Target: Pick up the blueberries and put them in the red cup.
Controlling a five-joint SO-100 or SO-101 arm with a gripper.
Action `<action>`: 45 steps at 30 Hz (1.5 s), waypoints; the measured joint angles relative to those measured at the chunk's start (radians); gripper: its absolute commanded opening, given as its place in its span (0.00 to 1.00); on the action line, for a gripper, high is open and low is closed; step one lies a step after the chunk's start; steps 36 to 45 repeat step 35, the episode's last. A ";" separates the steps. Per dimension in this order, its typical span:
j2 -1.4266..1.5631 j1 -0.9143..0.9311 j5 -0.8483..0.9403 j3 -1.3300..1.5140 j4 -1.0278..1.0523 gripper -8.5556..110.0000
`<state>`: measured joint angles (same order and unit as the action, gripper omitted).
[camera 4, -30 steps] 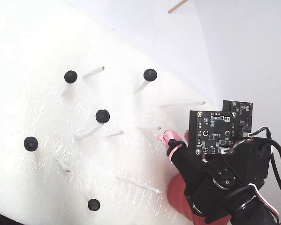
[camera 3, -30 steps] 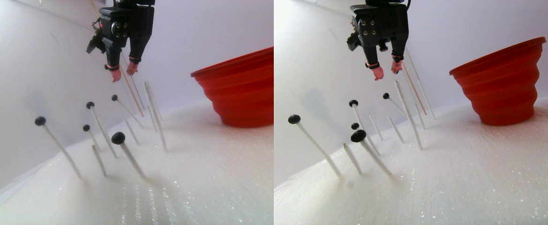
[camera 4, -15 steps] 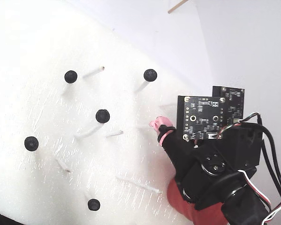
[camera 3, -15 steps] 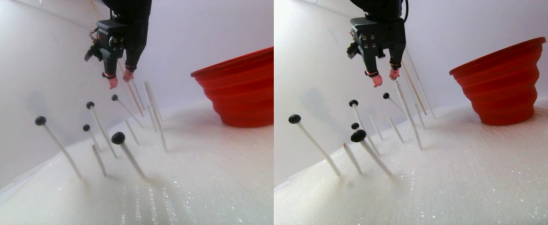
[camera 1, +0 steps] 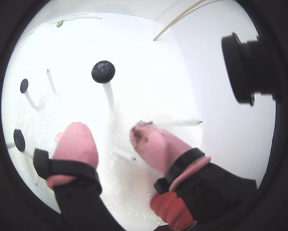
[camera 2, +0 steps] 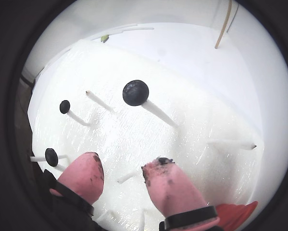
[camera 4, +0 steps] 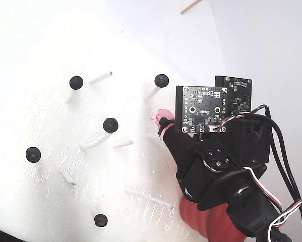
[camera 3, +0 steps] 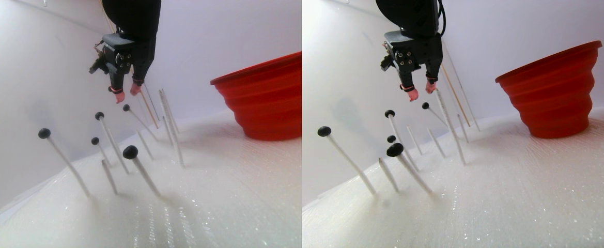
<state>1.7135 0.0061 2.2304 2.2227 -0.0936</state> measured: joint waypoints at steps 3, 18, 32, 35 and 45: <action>-0.020 0.000 0.006 0.000 -0.015 0.20; -0.100 0.000 0.028 -0.074 -0.067 0.20; -0.207 0.000 0.028 -0.140 -0.133 0.20; -0.216 0.000 0.028 -0.143 -0.144 0.20; -0.216 0.000 0.028 -0.143 -0.144 0.20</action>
